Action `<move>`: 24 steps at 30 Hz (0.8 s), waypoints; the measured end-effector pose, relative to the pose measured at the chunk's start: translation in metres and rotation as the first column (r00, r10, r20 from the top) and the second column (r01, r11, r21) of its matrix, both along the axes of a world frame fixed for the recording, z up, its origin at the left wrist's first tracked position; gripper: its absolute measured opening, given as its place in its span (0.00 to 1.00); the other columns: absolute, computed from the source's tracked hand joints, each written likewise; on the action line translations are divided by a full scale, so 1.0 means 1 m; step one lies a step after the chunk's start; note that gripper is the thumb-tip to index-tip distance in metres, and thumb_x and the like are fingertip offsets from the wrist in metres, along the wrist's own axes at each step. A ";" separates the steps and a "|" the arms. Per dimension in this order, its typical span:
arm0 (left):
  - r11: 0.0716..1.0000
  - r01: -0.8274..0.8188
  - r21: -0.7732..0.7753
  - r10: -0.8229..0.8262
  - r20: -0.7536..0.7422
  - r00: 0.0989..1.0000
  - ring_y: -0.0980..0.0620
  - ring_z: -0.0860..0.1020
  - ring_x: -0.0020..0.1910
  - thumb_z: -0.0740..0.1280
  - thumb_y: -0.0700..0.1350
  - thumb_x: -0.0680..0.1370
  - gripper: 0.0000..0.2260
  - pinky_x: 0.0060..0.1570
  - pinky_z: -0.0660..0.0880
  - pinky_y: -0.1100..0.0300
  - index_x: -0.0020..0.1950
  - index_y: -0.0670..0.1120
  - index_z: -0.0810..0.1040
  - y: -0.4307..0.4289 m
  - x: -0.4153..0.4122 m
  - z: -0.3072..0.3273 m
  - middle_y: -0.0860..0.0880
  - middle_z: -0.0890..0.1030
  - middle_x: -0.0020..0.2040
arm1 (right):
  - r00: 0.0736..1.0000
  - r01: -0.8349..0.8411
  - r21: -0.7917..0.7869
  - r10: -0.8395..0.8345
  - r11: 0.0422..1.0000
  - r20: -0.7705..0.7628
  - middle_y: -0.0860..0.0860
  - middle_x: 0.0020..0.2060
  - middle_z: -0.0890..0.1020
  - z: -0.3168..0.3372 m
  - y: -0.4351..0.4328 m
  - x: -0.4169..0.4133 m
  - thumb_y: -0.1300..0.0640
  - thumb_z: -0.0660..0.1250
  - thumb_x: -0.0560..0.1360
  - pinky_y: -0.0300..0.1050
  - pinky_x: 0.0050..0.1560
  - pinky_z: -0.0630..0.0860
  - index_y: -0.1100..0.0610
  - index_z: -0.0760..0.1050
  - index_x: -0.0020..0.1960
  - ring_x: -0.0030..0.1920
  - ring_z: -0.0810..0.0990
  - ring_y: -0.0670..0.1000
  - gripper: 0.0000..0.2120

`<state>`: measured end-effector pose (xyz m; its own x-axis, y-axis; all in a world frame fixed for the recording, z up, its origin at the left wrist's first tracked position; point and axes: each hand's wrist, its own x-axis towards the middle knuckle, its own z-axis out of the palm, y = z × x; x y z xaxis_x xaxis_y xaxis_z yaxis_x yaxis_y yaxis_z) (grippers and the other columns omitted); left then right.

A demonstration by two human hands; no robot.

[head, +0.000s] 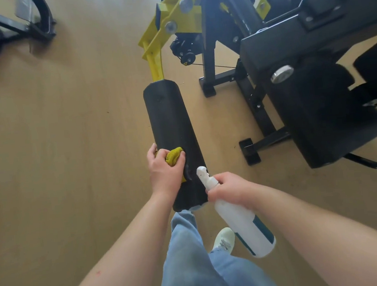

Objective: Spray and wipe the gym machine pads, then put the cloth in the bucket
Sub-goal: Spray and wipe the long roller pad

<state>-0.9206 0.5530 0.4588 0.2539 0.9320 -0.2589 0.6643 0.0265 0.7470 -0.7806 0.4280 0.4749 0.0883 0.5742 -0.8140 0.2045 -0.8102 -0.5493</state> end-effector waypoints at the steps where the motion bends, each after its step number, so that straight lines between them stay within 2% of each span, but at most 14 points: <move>1: 1.000 0.027 0.015 -0.027 -0.020 0.999 0.47 0.68 0.74 0.73 0.54 0.78 0.13 0.58 0.68 0.57 0.45 0.46 0.75 -0.009 -0.002 -0.004 0.50 0.60 0.80 | 1.000 0.028 0.007 -0.028 1.000 -0.006 0.53 0.46 0.81 -0.001 -0.001 0.001 0.54 0.73 0.73 0.49 0.45 0.80 0.51 0.78 0.52 0.45 0.83 0.54 0.08; 3: 0.990 0.132 0.053 -0.125 -0.108 0.986 0.43 0.62 0.78 0.72 0.55 0.78 0.13 0.65 0.71 0.48 0.46 0.47 0.74 -0.033 -0.004 -0.016 0.49 0.55 0.82 | 0.993 0.117 0.029 -0.117 0.993 -0.010 0.54 0.46 0.81 -0.004 0.000 0.007 0.56 0.73 0.74 0.50 0.47 0.81 0.51 0.77 0.53 0.44 0.82 0.53 0.09; 4: 0.977 0.206 0.050 -0.193 -0.190 0.963 0.41 0.57 0.80 0.72 0.56 0.78 0.13 0.69 0.69 0.44 0.48 0.48 0.75 -0.047 -0.004 -0.023 0.48 0.51 0.83 | 0.985 0.174 0.045 -0.174 0.984 -0.010 0.54 0.47 0.82 -0.007 0.001 0.011 0.56 0.72 0.75 0.51 0.48 0.82 0.50 0.76 0.54 0.44 0.83 0.54 0.09; 6: 0.942 0.335 -0.036 -0.321 -0.398 0.860 0.37 0.46 0.82 0.70 0.60 0.78 0.14 0.73 0.62 0.35 0.53 0.52 0.72 -0.075 -0.002 -0.034 0.46 0.40 0.83 | 0.961 0.277 0.059 -0.276 0.959 -0.021 0.56 0.49 0.81 -0.011 0.004 0.018 0.55 0.71 0.76 0.53 0.48 0.84 0.48 0.74 0.54 0.47 0.84 0.56 0.10; 8: 0.924 0.369 -0.100 -0.363 -0.530 0.766 0.34 0.40 0.82 0.69 0.62 0.77 0.18 0.74 0.59 0.31 0.56 0.54 0.68 -0.088 0.004 -0.041 0.45 0.32 0.81 | 0.953 0.302 0.031 -0.301 0.953 -0.026 0.55 0.49 0.80 -0.016 0.006 0.021 0.54 0.71 0.77 0.51 0.43 0.82 0.46 0.73 0.53 0.47 0.83 0.56 0.09; 9: 0.928 0.355 -0.110 -0.353 -0.556 0.752 0.33 0.40 0.81 0.69 0.63 0.77 0.19 0.74 0.59 0.31 0.57 0.54 0.66 -0.087 0.009 -0.043 0.44 0.31 0.80 | 0.955 0.295 0.012 -0.295 0.955 -0.029 0.55 0.48 0.80 -0.019 0.007 0.022 0.53 0.71 0.77 0.49 0.42 0.81 0.46 0.73 0.53 0.46 0.83 0.55 0.09; 13: 0.945 0.290 -0.150 -0.323 -0.555 0.767 0.30 0.41 0.81 0.67 0.63 0.78 0.16 0.72 0.61 0.31 0.52 0.55 0.66 -0.054 0.032 -0.047 0.45 0.31 0.81 | 0.955 0.288 -0.018 -0.289 0.957 -0.069 0.55 0.49 0.81 -0.031 0.019 0.026 0.54 0.71 0.77 0.48 0.40 0.80 0.47 0.73 0.56 0.46 0.83 0.55 0.10; 18: 0.944 0.320 -0.085 -0.308 -0.580 0.754 0.26 0.42 0.79 0.66 0.59 0.81 0.11 0.71 0.61 0.30 0.45 0.56 0.68 0.000 0.054 -0.055 0.46 0.32 0.82 | 0.956 0.291 0.044 -0.290 0.956 -0.037 0.53 0.47 0.81 -0.045 0.044 0.035 0.55 0.71 0.76 0.50 0.45 0.81 0.46 0.74 0.51 0.47 0.83 0.55 0.09; 24: 0.931 0.365 -0.004 -0.307 -0.553 0.775 0.30 0.42 0.81 0.68 0.56 0.80 0.11 0.69 0.61 0.28 0.43 0.55 0.70 0.064 0.079 -0.064 0.47 0.33 0.83 | 0.977 0.212 0.113 -0.212 0.971 -0.008 0.50 0.41 0.80 -0.055 0.097 0.051 0.59 0.71 0.75 0.46 0.43 0.74 0.46 0.76 0.49 0.42 0.78 0.50 0.09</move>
<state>-0.8412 0.6166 0.3949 0.4037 0.8412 -0.3599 0.9098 -0.3275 0.2551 -0.7297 0.5248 0.4199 0.2212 0.6302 -0.7443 0.0375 -0.7681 -0.6392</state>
